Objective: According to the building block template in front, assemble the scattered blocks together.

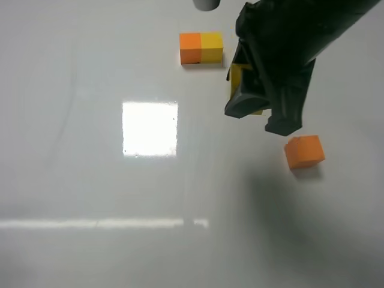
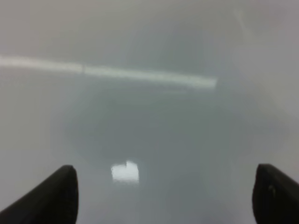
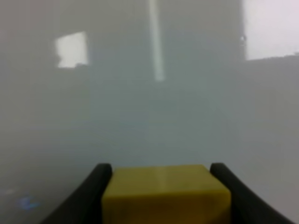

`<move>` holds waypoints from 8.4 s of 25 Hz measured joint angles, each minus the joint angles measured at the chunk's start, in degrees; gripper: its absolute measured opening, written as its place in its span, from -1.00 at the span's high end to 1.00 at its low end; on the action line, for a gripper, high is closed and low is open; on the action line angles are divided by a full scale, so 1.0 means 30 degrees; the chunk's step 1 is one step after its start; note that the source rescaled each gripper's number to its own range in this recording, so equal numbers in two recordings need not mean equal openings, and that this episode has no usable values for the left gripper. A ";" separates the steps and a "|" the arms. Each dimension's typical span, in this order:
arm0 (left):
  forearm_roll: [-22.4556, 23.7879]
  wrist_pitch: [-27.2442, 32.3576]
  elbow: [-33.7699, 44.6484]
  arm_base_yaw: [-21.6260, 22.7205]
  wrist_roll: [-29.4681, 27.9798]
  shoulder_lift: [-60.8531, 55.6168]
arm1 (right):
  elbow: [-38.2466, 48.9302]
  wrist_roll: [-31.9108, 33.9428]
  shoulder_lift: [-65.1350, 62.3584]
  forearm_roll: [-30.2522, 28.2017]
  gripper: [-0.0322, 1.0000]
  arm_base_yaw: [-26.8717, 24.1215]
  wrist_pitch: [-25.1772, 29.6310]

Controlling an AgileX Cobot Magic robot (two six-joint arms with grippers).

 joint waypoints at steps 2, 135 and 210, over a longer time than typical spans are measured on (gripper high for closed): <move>0.0000 0.0000 0.0000 0.0000 0.0000 0.0000 | 0.1251 0.0138 -0.1417 -0.0535 0.94 0.0000 0.0021; 0.0058 0.0002 0.0000 0.0000 -0.0019 0.0000 | 0.6624 -0.2363 -0.0682 0.1867 0.91 -0.4068 -0.7768; 0.0076 0.0002 0.0000 0.0000 -0.0001 0.0000 | 0.6828 1.2663 -0.5947 0.0779 -0.24 -1.6181 -0.2315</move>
